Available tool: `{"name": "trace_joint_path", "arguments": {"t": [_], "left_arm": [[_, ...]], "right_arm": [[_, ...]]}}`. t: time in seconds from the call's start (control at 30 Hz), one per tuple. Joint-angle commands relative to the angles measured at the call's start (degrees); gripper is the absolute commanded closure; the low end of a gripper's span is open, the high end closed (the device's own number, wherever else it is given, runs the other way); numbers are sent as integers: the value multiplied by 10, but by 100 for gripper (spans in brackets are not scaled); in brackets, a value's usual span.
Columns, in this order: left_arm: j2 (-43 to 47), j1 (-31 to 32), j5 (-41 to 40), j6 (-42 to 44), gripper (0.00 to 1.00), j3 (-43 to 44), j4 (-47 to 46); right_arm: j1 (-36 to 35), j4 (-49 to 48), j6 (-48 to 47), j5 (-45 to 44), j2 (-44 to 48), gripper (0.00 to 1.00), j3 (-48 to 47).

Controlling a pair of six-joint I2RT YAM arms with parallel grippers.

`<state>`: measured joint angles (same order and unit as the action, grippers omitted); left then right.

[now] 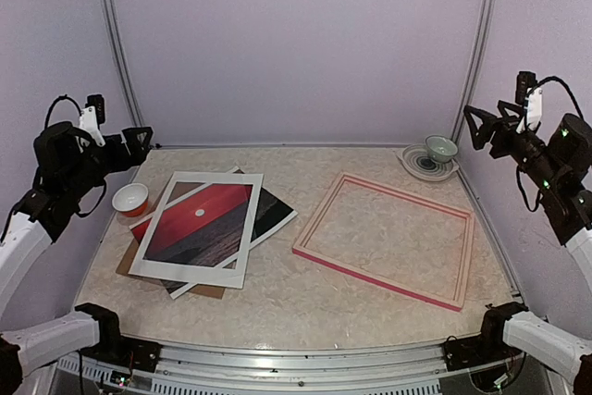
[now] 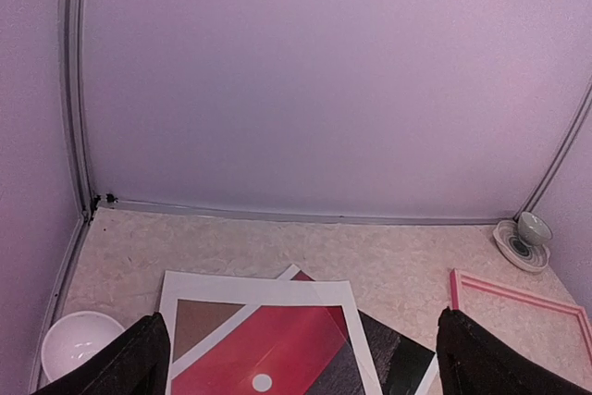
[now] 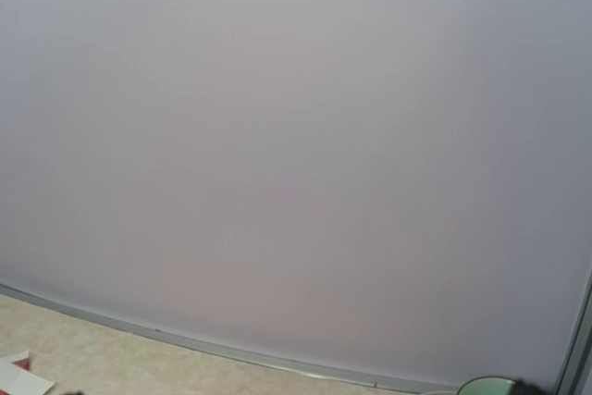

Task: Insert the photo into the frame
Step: Rotate the frame body at the center of the board.

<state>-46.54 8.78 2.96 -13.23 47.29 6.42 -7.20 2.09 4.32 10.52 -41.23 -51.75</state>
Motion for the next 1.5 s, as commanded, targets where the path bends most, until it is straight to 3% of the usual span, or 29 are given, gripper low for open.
{"name": "trace_joint_path", "arguments": {"t": [0.0,0.33,0.7,0.9,1.17,1.47], "left_arm": [[-13,9,39,-19,1,22,-13],[-59,77,5,-37,1,21,-21],[-177,250,-152,-52,1,38,-28],[-244,319,-181,-62,1,44,-39],[-328,383,-207,-66,1,73,-36],[-392,437,-198,-64,1,91,-32]], "right_arm": [[-10,11,1,-4,10,1,-8],[-12,33,-28,-6,-23,1,-19],[-12,107,-5,-71,-163,1,-94],[-10,144,31,-100,-253,1,-139],[60,208,121,-49,-381,1,-200],[110,216,150,-23,-477,1,-222]]}}
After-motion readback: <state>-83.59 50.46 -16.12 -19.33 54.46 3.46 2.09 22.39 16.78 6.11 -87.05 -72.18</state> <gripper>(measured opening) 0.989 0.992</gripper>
